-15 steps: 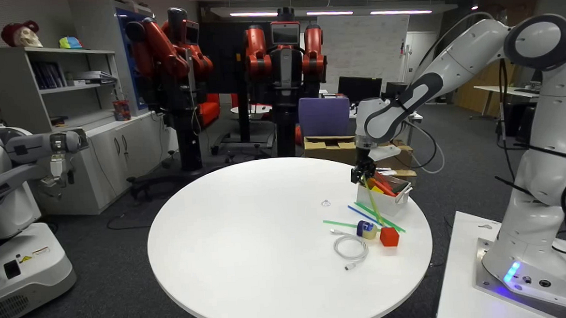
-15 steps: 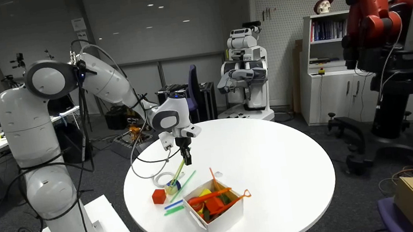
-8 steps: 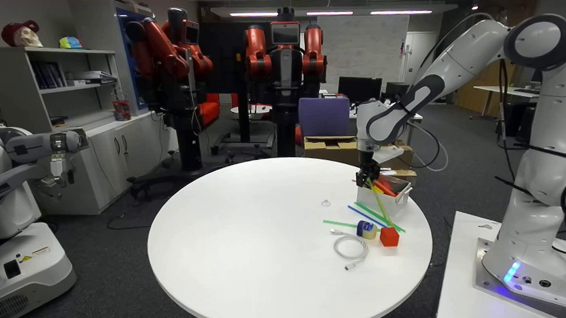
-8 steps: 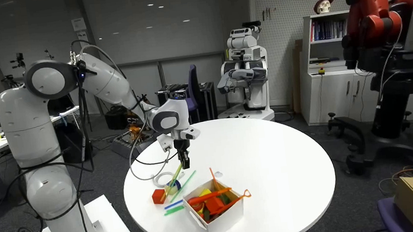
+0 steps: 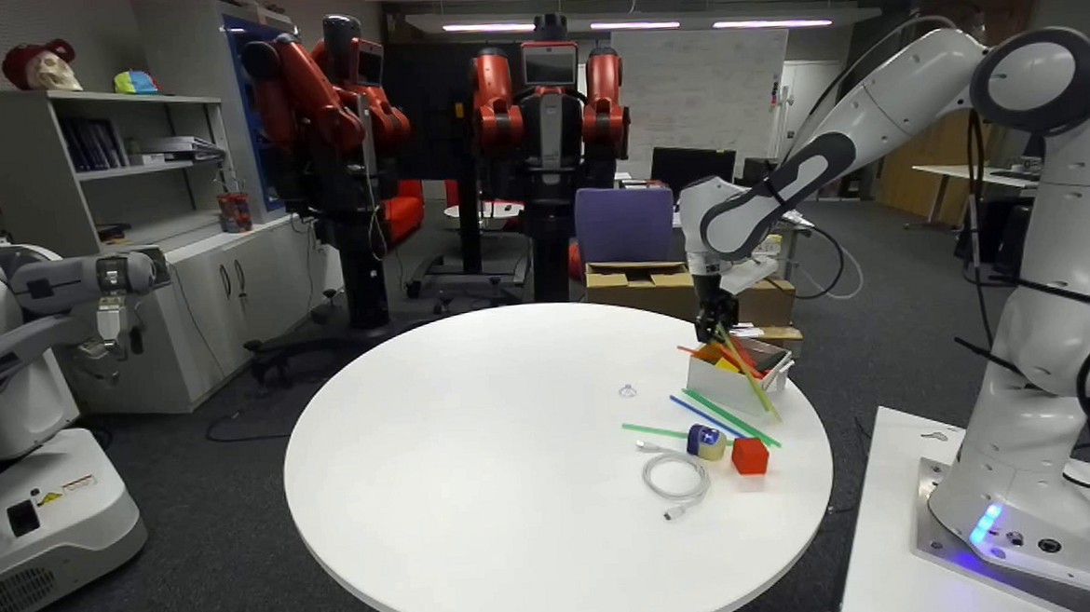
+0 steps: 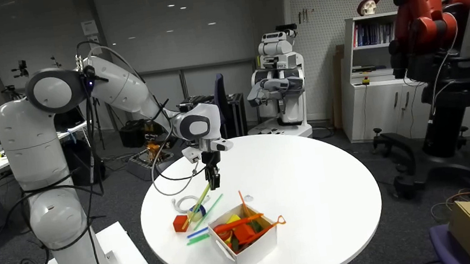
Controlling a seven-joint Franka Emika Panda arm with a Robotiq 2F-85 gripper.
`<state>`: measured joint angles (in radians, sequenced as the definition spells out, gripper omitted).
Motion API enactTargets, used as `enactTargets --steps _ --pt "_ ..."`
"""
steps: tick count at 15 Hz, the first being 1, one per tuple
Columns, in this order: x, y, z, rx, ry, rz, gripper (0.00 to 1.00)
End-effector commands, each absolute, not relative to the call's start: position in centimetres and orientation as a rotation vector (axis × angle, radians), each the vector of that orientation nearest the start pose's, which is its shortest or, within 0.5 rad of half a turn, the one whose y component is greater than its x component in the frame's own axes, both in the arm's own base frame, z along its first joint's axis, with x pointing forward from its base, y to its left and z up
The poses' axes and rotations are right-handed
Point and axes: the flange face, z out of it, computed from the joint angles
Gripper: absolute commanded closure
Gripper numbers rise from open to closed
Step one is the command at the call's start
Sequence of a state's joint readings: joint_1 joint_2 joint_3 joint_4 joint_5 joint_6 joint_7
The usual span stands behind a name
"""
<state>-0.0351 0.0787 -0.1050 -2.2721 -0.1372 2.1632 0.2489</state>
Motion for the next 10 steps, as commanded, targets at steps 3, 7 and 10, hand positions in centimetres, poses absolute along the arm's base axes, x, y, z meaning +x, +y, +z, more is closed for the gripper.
enactTargets --steps 3,7,10 --pt "52.2 -9.5 35.7 -3.242 0.578 0.325 1.0" --pt "54.3 -11.6 38.4 -3.242 0.684 0.313 1.0" --pt "55.9 -13.7 39.3 -3.257 0.794 0.313 1.0"
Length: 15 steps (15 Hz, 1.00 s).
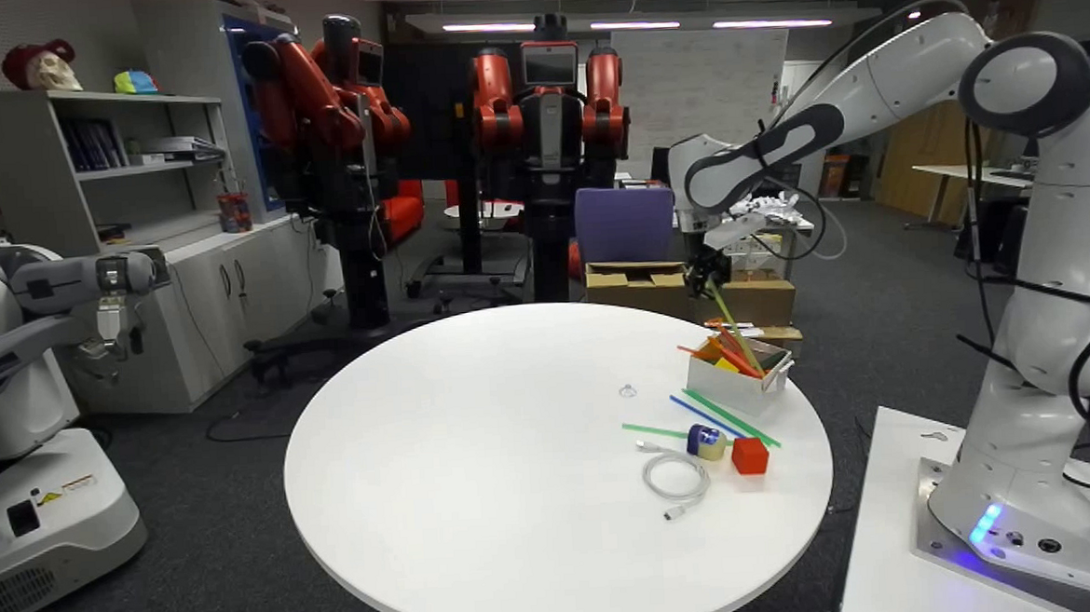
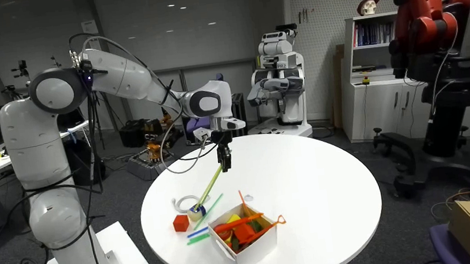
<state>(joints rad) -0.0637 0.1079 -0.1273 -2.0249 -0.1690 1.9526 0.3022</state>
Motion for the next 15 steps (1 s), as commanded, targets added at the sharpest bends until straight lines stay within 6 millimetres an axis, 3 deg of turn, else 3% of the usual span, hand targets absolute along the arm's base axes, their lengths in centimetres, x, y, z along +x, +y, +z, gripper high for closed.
enactTargets --steps 1,9,15 --pt "56.4 -14.5 39.4 -3.264 0.825 0.319 1.0" --pt "59.6 -20.9 37.6 -3.244 1.021 0.448 1.0" --pt "59.7 -22.2 34.7 -3.23 1.057 0.516 1.0"
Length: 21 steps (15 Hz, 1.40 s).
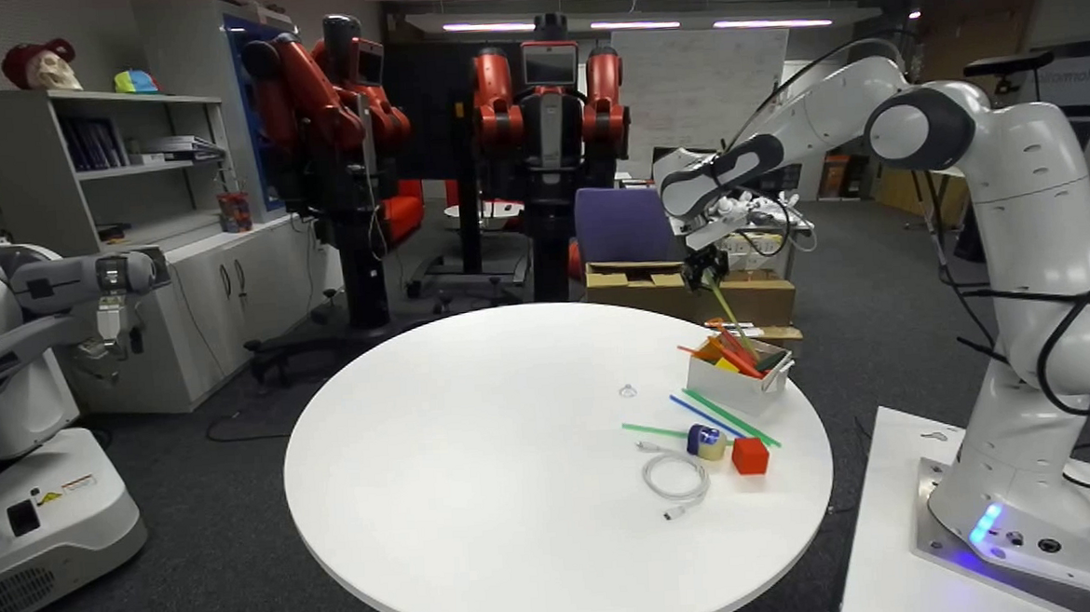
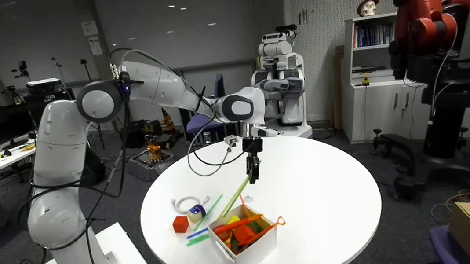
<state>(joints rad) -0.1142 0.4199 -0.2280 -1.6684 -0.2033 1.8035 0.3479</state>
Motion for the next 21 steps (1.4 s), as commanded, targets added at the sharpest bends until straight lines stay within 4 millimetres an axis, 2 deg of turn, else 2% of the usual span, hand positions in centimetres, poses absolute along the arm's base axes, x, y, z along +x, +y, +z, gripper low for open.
enactTargets --steps 1,7,21 --pt "59.5 -22.3 34.3 -3.218 1.06 0.517 1.0" --pt "57.7 -22.6 33.1 -3.135 1.072 0.506 1.0" --pt "54.8 -25.4 30.6 -2.983 1.193 0.393 1.0"
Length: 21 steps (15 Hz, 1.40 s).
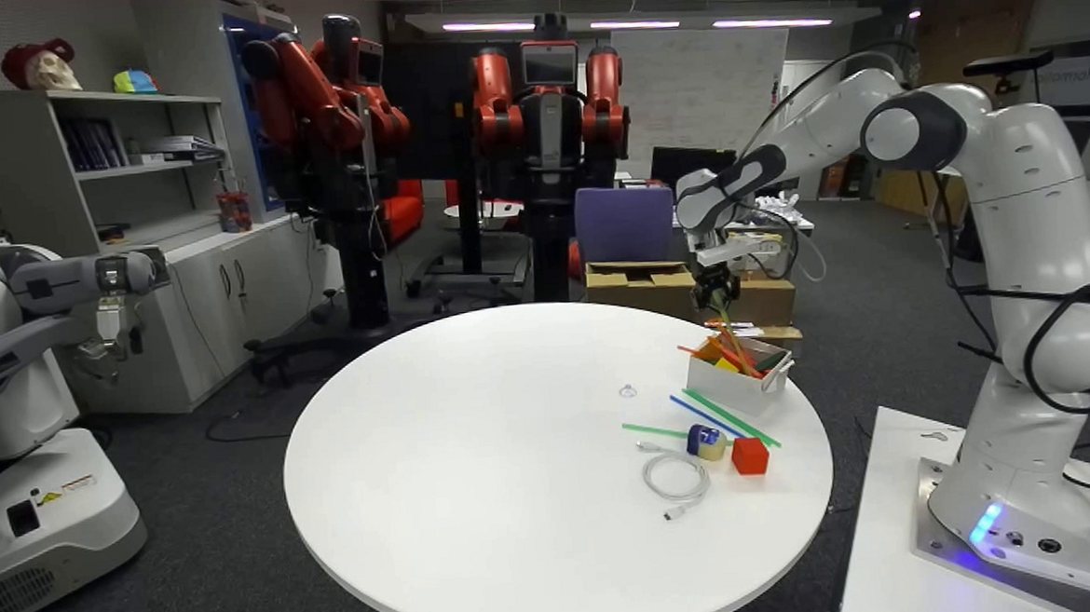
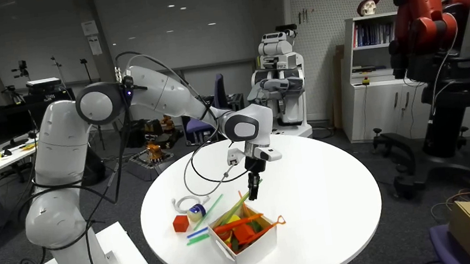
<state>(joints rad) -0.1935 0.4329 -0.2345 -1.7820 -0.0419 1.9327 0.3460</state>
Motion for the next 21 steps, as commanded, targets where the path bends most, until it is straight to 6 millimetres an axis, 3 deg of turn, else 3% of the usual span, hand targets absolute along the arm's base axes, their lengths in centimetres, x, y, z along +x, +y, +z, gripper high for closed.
enactTargets --steps 1,10,11,13,21 --pt "54.3 -25.6 30.3 -2.984 1.192 0.394 1.0" --pt "50.5 -27.7 28.8 -2.947 1.26 0.332 1.0" --pt "50.2 -27.9 28.7 -2.949 1.267 0.319 0.75" --pt "49.8 -28.0 28.7 -2.958 1.261 0.292 0.66" --pt "48.7 -27.3 29.6 -2.966 1.236 0.229 0.07"
